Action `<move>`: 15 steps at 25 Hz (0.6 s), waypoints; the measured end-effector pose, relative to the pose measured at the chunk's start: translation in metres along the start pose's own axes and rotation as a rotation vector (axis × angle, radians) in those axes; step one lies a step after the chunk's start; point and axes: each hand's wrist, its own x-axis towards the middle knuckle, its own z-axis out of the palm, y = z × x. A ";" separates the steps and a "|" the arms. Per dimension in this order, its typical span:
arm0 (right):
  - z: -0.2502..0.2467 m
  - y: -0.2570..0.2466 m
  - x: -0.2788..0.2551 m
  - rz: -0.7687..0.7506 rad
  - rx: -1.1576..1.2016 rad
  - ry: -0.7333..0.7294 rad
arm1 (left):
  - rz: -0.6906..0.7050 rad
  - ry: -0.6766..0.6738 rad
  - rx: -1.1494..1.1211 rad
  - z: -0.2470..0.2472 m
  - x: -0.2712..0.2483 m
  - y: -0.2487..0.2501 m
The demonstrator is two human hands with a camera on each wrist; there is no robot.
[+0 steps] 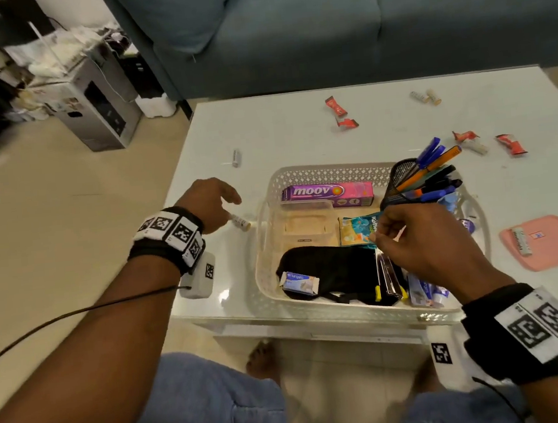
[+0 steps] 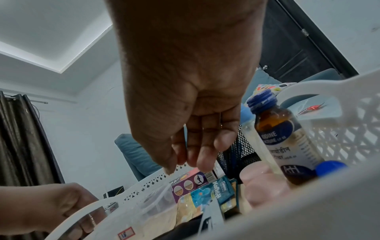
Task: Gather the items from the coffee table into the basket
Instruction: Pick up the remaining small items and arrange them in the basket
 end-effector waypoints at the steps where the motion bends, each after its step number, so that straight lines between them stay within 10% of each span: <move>1: 0.000 0.000 0.000 -0.008 0.007 -0.008 | 0.026 -0.039 0.060 0.006 0.004 -0.001; 10: -0.001 -0.002 0.002 -0.015 0.022 -0.026 | 0.077 0.041 0.044 0.038 -0.003 -0.002; 15: 0.002 -0.007 0.005 -0.060 0.049 -0.048 | 0.032 0.399 -0.397 0.017 -0.035 0.020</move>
